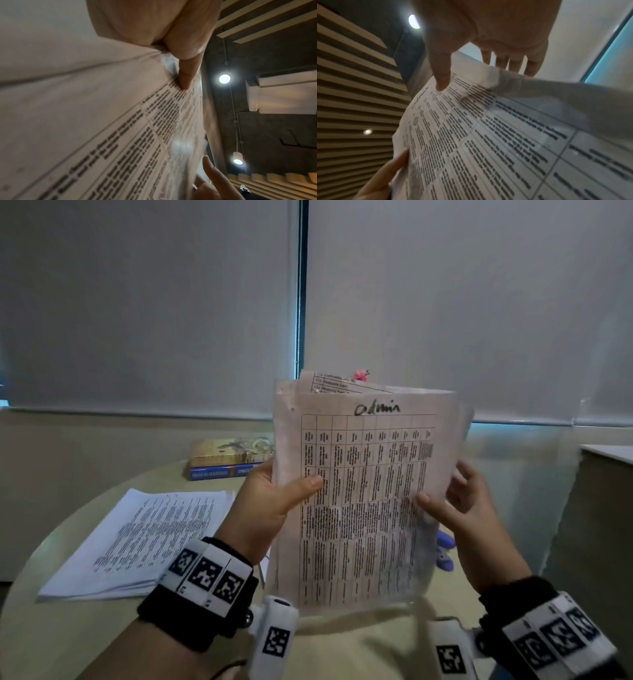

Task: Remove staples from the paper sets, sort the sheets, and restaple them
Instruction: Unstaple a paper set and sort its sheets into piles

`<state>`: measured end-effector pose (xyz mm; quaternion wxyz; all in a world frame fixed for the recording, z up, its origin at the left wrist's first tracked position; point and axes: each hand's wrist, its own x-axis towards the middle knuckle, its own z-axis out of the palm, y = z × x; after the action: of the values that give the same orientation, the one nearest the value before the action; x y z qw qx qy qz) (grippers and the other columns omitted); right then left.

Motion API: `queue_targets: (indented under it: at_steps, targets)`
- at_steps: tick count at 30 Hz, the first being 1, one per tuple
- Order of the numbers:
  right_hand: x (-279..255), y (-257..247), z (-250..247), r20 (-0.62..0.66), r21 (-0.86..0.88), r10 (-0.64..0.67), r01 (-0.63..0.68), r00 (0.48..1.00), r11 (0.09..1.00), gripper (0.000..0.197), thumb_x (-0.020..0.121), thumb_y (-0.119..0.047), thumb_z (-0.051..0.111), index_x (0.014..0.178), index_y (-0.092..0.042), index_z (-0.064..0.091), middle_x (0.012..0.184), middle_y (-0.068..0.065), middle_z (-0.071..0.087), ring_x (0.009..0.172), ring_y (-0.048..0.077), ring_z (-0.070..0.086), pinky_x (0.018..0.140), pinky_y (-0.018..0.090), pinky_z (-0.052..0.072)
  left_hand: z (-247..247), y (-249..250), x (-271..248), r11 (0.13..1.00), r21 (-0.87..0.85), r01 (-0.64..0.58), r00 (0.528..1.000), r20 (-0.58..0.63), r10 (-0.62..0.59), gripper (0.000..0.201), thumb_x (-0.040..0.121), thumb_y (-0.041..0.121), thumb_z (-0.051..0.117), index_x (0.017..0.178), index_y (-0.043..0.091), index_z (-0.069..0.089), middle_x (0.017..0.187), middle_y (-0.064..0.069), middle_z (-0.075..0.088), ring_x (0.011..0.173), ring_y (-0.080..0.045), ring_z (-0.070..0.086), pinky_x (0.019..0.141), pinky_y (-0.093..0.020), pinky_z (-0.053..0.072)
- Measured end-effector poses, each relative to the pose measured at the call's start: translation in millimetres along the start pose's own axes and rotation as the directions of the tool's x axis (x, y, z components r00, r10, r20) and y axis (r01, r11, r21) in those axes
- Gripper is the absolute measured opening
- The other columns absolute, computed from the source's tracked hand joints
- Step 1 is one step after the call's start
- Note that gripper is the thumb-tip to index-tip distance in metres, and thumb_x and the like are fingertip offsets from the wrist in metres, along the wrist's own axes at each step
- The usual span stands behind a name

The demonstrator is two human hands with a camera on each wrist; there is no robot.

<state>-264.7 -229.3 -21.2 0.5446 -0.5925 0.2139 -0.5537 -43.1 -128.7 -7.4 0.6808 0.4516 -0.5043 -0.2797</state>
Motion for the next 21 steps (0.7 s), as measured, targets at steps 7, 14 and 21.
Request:
queue_targets:
  at_steps: [7,14,21]
  targets:
    - [-5.0,-5.1,-0.7,0.045,0.097,0.012,-0.016,0.999,0.995,0.035,0.071,-0.008,0.061,0.105,-0.003,0.061,0.094,0.011,0.074,0.083,0.023,0.072,0.063,0.027,0.058,-4.1,2.8,0.4,1.000,-0.020,-0.005,1.000,0.024,0.006,0.052,0.067,0.023,0.077,0.116,0.010,0.061,0.109,-0.009,0.074,0.103,-0.026,0.070,0.093,-0.049,0.054]
    - [-10.0,-14.2,1.4,0.093,0.035,-0.020,0.017,0.995,0.999,0.037,0.068,-0.009,0.064,0.105,-0.010,0.061,0.097,0.012,0.073,0.085,0.026,0.072,0.063,0.028,0.058,-7.2,17.4,6.5,0.990,-0.078,-0.118,0.988,0.088,0.125,0.061,0.071,0.005,0.066,0.123,0.028,0.046,0.112,-0.009,0.069,0.098,-0.024,0.071,0.073,-0.033,0.059]
    - [-6.9,-29.6,12.6,0.077,-0.088,-0.260,0.266,0.963,0.960,0.051,0.083,0.003,0.059,0.116,-0.034,0.046,0.095,0.005,0.065,0.077,0.013,0.070,0.063,0.024,0.057,-4.2,33.5,13.9,0.962,-0.036,-0.270,0.957,0.099,0.272,0.048,0.078,0.002,0.063,0.118,0.026,0.052,0.098,-0.010,0.068,0.084,-0.022,0.071,0.070,-0.034,0.060]
